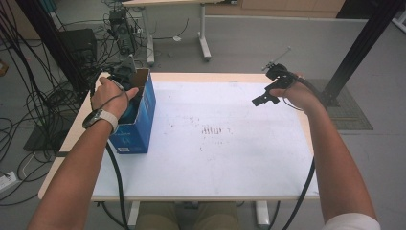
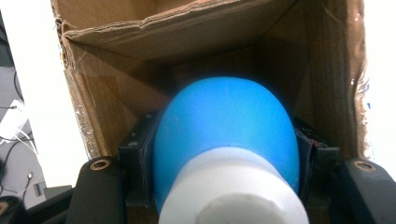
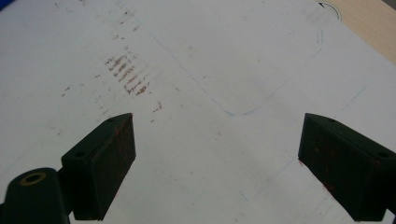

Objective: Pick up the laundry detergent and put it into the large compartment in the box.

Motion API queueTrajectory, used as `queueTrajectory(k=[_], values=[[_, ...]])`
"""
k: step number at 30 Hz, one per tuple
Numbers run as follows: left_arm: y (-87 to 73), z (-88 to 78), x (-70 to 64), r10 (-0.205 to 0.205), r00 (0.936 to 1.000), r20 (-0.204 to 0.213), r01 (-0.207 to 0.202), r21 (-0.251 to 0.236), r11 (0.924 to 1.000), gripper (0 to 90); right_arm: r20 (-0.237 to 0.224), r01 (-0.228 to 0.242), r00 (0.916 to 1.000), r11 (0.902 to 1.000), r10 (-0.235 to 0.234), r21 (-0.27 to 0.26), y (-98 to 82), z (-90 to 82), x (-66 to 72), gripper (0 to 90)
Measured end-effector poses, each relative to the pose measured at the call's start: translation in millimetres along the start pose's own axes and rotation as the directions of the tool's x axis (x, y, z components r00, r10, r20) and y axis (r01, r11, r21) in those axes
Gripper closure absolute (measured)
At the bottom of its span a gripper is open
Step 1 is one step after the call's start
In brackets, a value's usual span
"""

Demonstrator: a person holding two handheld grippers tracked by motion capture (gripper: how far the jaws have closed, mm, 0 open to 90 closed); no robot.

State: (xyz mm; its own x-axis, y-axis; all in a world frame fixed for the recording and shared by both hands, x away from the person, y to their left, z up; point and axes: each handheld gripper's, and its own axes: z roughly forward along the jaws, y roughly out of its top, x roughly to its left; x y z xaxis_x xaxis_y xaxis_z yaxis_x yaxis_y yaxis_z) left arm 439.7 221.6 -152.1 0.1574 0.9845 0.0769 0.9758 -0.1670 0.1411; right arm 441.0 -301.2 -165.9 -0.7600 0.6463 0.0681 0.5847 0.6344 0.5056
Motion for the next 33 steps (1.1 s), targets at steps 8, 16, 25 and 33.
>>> queueTrajectory(k=[8,16,25,33], values=[[-1.2,-0.2,2.2,-0.002,1.0,0.006,0.002,0.0,1.0,37.2,0.001,0.0,1.0,1.0,0.0,-0.001,1.0,-0.8,1.5,11.0],[-1.3,0.0,1.0,-0.001,1.0,0.003,0.001,-0.002,1.0,37.2,0.002,0.0,1.0,1.0,0.0,-0.003,1.0,-1.4,2.2,10.9],[-1.2,0.2,0.8,-0.003,1.0,0.002,0.003,-0.003,1.0,37.1,-0.001,0.0,1.0,1.0,0.0,-0.003,0.9,-1.1,1.1,10.9],[-1.4,0.2,0.6,-0.002,1.0,0.002,0.002,-0.004,1.0,37.2,-0.002,0.002,1.0,1.0,-0.002,-0.002,1.4,0.0,1.0,10.9]])
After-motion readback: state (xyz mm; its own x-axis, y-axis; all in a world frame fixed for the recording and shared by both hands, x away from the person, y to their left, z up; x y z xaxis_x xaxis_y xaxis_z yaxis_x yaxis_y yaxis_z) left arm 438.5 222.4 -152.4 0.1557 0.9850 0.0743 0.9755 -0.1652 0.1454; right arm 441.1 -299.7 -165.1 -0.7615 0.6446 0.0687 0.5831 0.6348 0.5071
